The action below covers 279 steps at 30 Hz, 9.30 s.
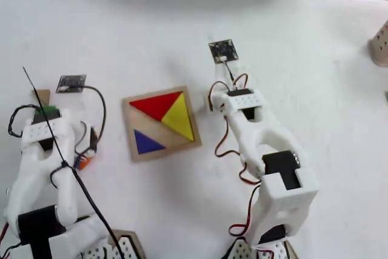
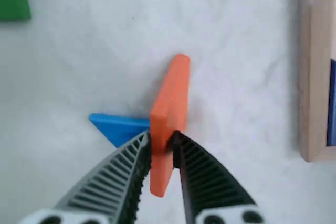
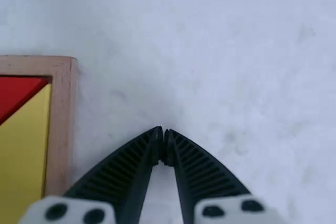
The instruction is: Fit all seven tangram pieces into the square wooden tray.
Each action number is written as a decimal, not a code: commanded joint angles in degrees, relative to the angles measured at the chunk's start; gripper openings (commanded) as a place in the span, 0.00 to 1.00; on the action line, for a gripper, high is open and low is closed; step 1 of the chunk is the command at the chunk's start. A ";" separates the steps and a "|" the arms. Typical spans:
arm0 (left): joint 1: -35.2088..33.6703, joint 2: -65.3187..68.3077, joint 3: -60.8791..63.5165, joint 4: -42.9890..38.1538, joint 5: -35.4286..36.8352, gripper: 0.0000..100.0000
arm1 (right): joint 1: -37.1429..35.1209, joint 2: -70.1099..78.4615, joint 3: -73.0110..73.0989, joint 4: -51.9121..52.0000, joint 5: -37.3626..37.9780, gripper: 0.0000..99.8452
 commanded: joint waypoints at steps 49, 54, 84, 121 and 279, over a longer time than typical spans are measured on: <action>33.45 -11.91 -19.08 5.45 19.16 0.02 | 0.40 -0.48 -2.37 -1.01 1.14 0.02; 36.70 -11.91 -7.47 -11.34 32.26 0.02 | 0.40 -0.48 -2.37 -1.01 1.14 0.02; 25.45 -12.53 3.52 -14.68 33.58 0.21 | 0.40 -0.48 -2.37 -0.84 1.14 0.02; 30.90 -14.90 9.32 -24.70 27.43 0.02 | 0.31 -0.48 -2.29 -0.84 1.14 0.02; 41.01 8.04 -12.66 -11.69 29.80 0.27 | -1.27 -4.26 -2.55 8.13 1.14 0.02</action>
